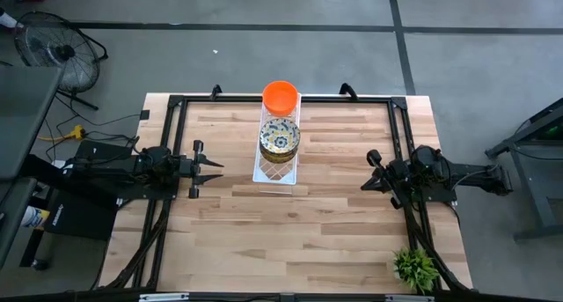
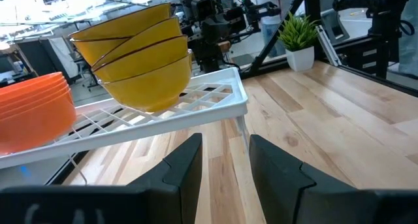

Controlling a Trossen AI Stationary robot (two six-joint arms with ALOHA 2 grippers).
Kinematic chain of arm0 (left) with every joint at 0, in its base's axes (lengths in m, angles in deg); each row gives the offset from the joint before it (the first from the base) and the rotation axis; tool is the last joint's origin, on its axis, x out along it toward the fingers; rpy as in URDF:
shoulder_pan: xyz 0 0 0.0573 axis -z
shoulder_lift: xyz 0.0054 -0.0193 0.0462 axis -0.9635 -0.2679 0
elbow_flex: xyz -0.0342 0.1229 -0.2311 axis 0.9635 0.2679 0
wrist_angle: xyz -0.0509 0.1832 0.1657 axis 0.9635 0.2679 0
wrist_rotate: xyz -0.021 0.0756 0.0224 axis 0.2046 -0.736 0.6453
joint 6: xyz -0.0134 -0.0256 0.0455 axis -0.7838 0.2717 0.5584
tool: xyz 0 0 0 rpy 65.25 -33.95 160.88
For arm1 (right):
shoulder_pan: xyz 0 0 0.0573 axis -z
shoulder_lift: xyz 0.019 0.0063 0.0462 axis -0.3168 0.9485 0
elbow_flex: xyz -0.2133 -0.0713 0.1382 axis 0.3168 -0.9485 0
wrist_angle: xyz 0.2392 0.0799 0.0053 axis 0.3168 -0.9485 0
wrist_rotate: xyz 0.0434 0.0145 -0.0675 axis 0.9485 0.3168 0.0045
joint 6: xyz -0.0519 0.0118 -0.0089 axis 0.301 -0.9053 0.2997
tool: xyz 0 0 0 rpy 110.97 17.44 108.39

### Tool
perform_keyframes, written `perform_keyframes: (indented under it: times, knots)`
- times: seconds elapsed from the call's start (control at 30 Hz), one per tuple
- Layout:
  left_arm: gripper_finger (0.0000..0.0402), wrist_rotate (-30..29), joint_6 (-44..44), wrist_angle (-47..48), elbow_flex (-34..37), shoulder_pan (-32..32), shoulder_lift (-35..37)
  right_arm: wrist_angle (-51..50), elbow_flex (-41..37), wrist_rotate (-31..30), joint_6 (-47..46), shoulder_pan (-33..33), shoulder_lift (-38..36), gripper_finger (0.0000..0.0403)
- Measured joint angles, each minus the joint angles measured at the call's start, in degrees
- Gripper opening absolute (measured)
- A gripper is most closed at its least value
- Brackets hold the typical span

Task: Pick & Place Mini bowls
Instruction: Return to Home Position

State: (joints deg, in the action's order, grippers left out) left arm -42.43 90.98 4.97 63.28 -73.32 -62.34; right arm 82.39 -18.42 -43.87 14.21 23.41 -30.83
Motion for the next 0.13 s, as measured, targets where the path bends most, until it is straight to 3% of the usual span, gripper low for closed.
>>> perform_keyframes:
  times: [0.13]
  knots:
    - [0.0124,0.00,0.00,0.00,0.00,0.00,0.00,0.00,0.00,0.00,0.01,0.01,0.00,0.0000]
